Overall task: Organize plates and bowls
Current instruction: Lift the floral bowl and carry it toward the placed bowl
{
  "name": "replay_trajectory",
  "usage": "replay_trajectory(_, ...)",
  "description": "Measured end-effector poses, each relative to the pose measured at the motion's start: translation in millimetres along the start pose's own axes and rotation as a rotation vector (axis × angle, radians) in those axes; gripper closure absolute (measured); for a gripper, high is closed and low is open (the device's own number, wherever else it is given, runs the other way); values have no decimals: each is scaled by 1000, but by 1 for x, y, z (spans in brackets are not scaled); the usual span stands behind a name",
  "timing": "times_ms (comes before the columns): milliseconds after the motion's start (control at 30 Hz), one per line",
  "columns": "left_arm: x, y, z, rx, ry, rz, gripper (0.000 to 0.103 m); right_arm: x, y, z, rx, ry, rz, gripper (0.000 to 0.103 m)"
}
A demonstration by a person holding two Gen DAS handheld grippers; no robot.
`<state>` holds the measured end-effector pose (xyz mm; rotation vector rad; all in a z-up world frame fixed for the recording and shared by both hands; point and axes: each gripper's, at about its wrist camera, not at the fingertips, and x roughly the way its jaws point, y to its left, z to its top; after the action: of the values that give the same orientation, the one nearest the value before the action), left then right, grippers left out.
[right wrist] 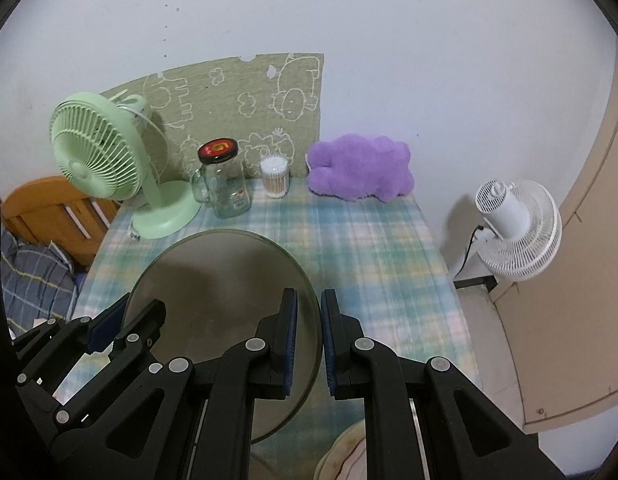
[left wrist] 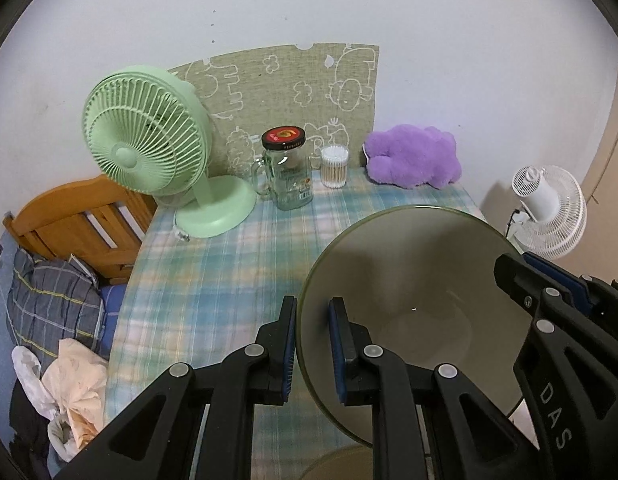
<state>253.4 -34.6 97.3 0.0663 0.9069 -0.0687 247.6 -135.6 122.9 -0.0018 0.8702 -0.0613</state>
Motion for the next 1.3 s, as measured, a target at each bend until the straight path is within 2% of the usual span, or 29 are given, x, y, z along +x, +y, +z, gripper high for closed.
replay_trajectory(433,-19,8,-56,7,43,-45,90,-25,9,-58,6,59,-26,88)
replay_trajectory(633,-19,8,-81,18,74,-50,90,-25,9,-88,13,118,-19,88)
replay_trajectory(1000,-13,10,-117,9,149,-56,90,-17,12,-123,-10,199,-11,88)
replay_trajectory(1300,-2,13,-136,-3,204,-44,90,-9,17,-139,-28,241,-3,88)
